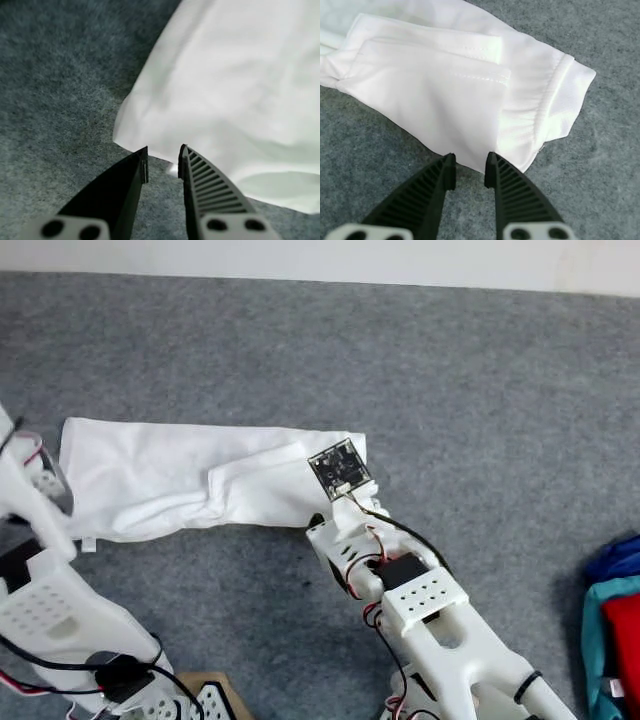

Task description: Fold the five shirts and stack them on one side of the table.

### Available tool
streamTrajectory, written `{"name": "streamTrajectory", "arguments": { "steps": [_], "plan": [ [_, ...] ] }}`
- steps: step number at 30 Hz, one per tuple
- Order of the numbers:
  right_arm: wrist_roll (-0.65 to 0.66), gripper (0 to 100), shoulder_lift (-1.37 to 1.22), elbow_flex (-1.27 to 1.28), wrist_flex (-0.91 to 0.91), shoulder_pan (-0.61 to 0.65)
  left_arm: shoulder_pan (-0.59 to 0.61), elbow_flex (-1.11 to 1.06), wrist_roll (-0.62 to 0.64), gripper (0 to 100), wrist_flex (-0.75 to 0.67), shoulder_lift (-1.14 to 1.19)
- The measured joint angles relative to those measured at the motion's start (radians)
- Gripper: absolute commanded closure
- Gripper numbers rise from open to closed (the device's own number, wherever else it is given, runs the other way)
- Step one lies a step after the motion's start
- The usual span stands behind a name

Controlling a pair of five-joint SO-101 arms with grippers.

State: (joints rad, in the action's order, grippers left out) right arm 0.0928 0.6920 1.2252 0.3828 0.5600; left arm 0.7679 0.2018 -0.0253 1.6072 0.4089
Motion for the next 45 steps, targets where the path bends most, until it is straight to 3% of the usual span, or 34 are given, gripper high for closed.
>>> {"name": "streamTrajectory", "arguments": {
  "steps": [10,21,33,40,45],
  "plan": [
    [0.0,88.5,0.0,0.0,0.0,0.0,0.097,-0.175,-0.049,88,-0.196,0.0],
    [0.0,88.5,0.0,0.0,0.0,0.0,0.146,-0.146,-0.049,87,-0.215,0.0],
    [0.0,88.5,0.0,0.0,0.0,0.0,0.104,-0.229,-0.12,87,-0.419,0.0],
    [0.0,88.5,0.0,0.0,0.0,0.0,0.057,-0.351,-0.129,73,-0.555,-0.034],
    [0.0,88.5,0.0,0.0,0.0,0.0,0.04,-0.371,-0.124,74,-0.575,-0.041]
  ]
}}
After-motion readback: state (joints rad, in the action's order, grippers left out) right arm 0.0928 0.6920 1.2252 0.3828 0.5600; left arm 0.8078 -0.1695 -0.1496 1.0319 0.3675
